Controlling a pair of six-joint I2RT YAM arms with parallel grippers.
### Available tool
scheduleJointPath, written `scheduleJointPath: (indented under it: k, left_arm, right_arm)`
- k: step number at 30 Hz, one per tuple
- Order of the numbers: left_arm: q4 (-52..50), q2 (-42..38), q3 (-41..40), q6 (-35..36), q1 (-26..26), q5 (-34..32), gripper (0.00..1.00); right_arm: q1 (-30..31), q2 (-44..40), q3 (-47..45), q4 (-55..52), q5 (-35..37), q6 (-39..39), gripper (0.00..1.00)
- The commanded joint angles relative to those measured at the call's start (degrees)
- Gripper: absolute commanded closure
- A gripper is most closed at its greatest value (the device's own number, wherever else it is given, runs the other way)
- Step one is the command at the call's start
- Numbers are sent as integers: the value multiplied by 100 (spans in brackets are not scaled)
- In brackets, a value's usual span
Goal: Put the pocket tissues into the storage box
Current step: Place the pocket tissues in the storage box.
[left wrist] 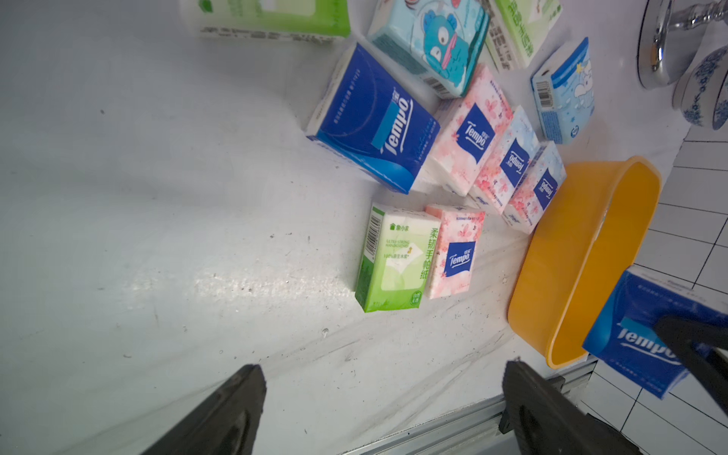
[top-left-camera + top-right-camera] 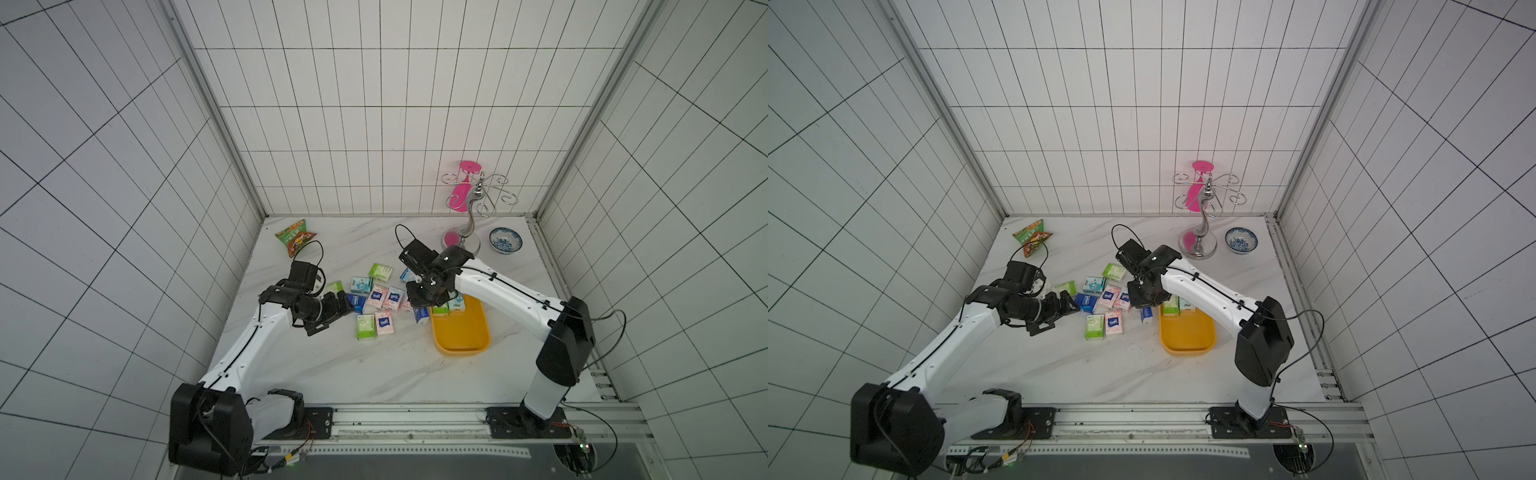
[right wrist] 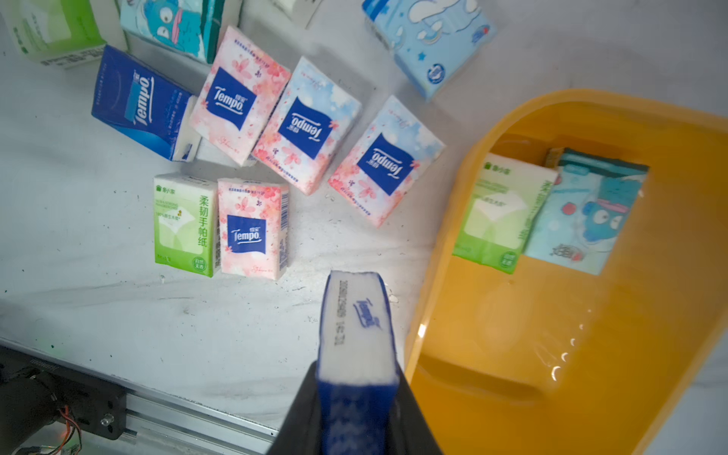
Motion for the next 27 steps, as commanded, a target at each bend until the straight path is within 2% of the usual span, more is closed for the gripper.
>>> scheduleJointPath:
  k: [1,7,16,22,27]
  left_arm:
    - [143,104,242,-126,-366,-317,3]
    - [418,240,189,-472,-888,-385,2]
    - [644,561,225,-456,-941,-202,3]
    - [619,671,309,-380,-854,-194,3]
    - [492,666,392,-264,-706,-138,3]
  right_arm:
    - [-401,-247,-88,-431,129,-478,79]
    - [-1221,-551,-519,-574,228,-1026,81]
    - [-2135,-550,-1168,-264,379,-1495,81]
    - [-2327,-431,-1391,393,305,-1630,80]
    - [-2348,-75,-1311,579,604,-1812,79]
